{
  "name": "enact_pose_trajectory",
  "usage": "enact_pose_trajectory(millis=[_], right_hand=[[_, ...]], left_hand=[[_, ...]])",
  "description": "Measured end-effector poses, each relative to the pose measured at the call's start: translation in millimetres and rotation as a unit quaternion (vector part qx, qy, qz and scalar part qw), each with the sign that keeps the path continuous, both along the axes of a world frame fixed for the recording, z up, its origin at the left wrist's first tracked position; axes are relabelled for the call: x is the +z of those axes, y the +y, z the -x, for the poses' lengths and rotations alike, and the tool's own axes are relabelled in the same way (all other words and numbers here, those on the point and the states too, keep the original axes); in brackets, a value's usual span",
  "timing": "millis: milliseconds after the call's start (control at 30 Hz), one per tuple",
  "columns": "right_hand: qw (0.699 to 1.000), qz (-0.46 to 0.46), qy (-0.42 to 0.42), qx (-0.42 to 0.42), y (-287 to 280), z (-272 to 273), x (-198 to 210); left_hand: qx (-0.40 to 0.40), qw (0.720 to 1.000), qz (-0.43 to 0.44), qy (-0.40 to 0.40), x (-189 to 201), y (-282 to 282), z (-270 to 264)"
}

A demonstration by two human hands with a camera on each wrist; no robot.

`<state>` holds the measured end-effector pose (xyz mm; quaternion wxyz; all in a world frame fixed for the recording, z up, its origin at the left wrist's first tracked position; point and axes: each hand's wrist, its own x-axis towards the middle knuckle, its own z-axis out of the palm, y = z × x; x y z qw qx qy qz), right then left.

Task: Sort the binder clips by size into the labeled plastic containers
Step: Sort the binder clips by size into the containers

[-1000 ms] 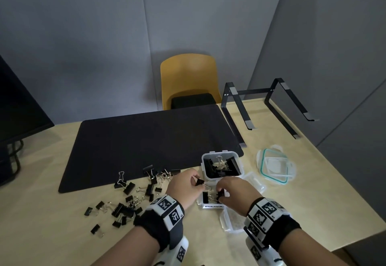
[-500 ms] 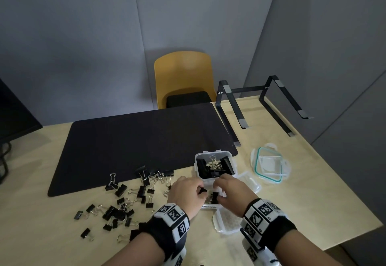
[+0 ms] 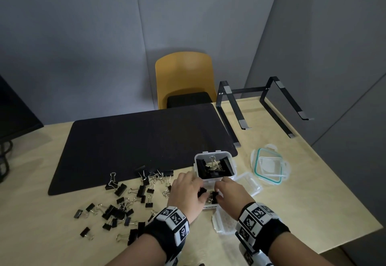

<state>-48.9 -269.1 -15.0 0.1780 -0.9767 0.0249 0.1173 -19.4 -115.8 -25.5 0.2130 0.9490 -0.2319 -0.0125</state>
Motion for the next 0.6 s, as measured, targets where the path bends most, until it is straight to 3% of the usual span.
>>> enact_pose_trajectory(millis=[133,267,600], right_hand=[[1.000,0.003,0.005,-0.015,1,1,1],[1.000,0.011,0.008,-0.010,2,0,3],[0.998,0.034,0.050,0.002,8,-9,10]], left_hand=[[-0.019,0.994,0.030,0.101,3,7,-3],[-0.033,0.985,-0.005,0.170,5,14,-4],[-0.011,0.978,-0.050,0.201,12,6,-9]])
